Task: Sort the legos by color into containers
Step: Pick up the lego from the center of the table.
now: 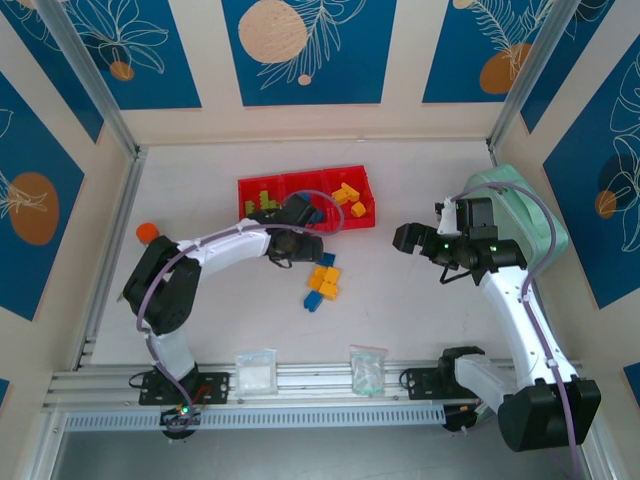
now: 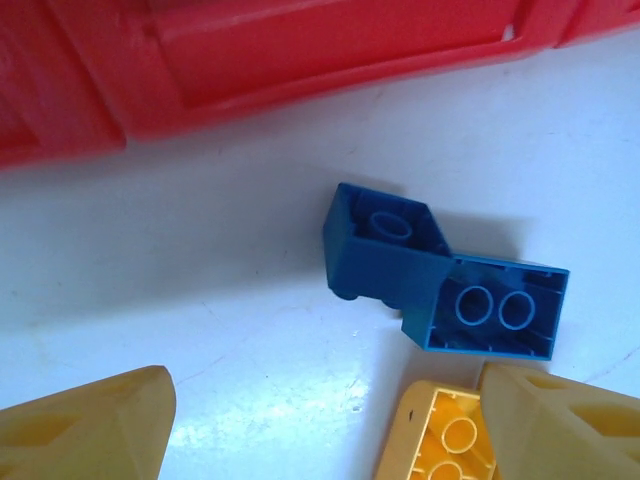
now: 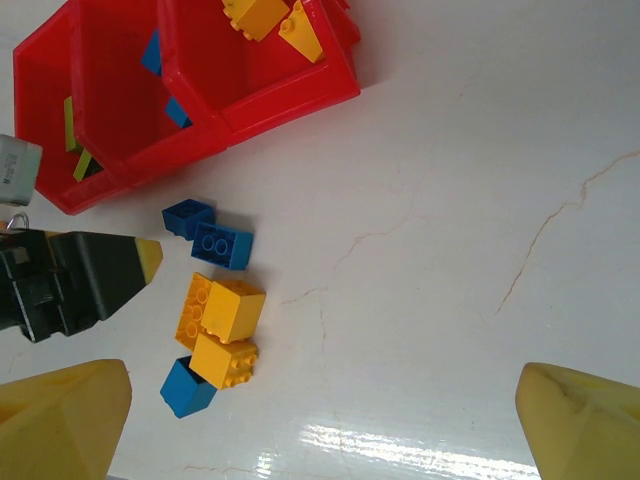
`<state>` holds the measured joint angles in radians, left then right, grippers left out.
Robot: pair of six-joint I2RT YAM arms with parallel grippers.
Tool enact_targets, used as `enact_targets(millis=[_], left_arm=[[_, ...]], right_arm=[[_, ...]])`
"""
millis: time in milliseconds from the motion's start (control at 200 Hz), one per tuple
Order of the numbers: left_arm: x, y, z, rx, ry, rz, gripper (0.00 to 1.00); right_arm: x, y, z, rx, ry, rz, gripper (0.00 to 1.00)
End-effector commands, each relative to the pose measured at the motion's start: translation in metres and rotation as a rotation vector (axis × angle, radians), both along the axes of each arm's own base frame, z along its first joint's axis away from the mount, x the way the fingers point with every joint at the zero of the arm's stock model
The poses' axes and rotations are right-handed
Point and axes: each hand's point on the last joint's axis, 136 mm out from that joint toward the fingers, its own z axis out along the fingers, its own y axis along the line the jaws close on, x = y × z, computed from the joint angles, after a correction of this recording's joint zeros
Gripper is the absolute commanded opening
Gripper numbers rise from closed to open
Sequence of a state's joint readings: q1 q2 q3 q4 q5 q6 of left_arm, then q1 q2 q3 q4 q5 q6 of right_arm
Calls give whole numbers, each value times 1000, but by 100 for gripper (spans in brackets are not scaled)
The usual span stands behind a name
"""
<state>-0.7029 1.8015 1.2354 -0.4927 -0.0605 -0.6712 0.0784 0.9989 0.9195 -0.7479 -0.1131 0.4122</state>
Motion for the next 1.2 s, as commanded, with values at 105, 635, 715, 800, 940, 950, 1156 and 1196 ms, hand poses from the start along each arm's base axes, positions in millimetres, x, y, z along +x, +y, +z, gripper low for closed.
enact_targets(millis=[105,635,715,800,940,950,1156,1196], left_arm=[[11,-23,-1,-161,-16,172,78],[29,-42,-28,-172,10,244,68],[32,-42,-28,-160,0,241,65],[35,-42,-29,-140,-8,232,59],[39,-40,-32,-117,-8,223,54],[40,-40,-32,-116,-7,225,53],[46,-30,-35,-93,-16,228,41],[47,-29,-36,-89,-15,225,38]], right_arm=[[-6,6,0,21,1,23,99],[-6,5,1,21,-7,22,99],[-6,6,1,23,-7,24,99],[-6,6,2,22,-8,24,99],[-6,5,0,20,-3,23,99],[-6,5,1,21,-6,23,99],[-6,5,1,19,-6,23,99],[-6,5,1,18,-7,24,99]])
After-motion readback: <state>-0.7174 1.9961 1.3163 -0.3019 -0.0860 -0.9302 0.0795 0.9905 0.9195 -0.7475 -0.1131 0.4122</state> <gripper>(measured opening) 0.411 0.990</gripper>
